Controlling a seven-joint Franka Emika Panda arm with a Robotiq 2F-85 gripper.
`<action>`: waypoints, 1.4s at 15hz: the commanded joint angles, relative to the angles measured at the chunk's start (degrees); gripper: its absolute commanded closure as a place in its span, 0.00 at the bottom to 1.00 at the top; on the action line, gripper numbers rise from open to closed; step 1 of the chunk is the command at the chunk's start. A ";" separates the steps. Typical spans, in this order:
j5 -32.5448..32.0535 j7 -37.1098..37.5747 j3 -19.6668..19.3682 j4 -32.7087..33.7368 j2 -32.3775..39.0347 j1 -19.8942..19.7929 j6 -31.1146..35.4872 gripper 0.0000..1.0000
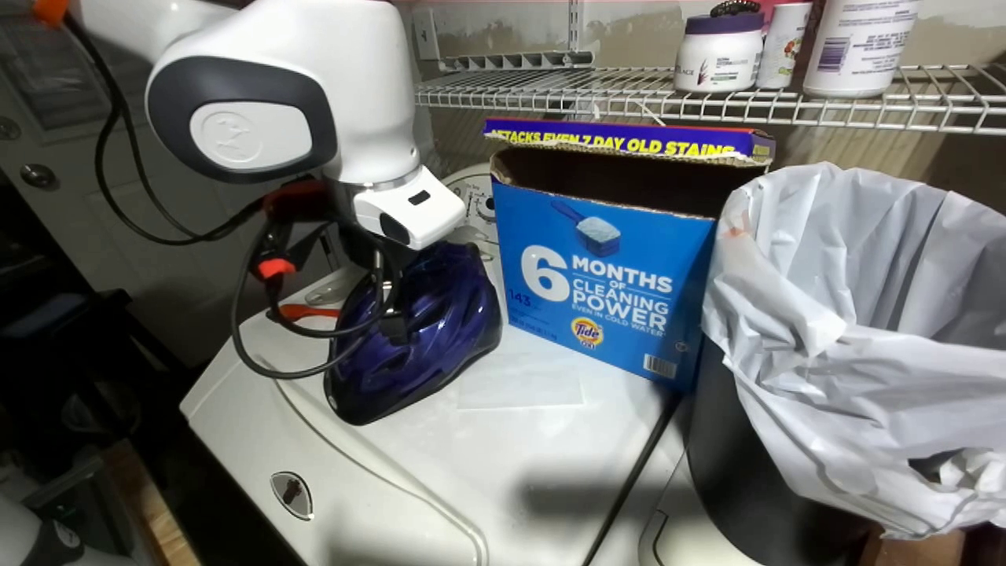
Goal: Put the helmet on the shelf
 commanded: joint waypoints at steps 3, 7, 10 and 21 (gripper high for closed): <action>2.12 0.23 0.06 1.73 1.10 -0.46 -1.65 0.86; 1.25 0.24 0.73 0.69 -2.12 -0.24 -1.83 0.86; 0.88 -0.52 1.66 0.03 -5.63 0.27 -2.26 0.86; -6.69 0.39 9.49 1.73 -17.05 1.22 -3.24 0.86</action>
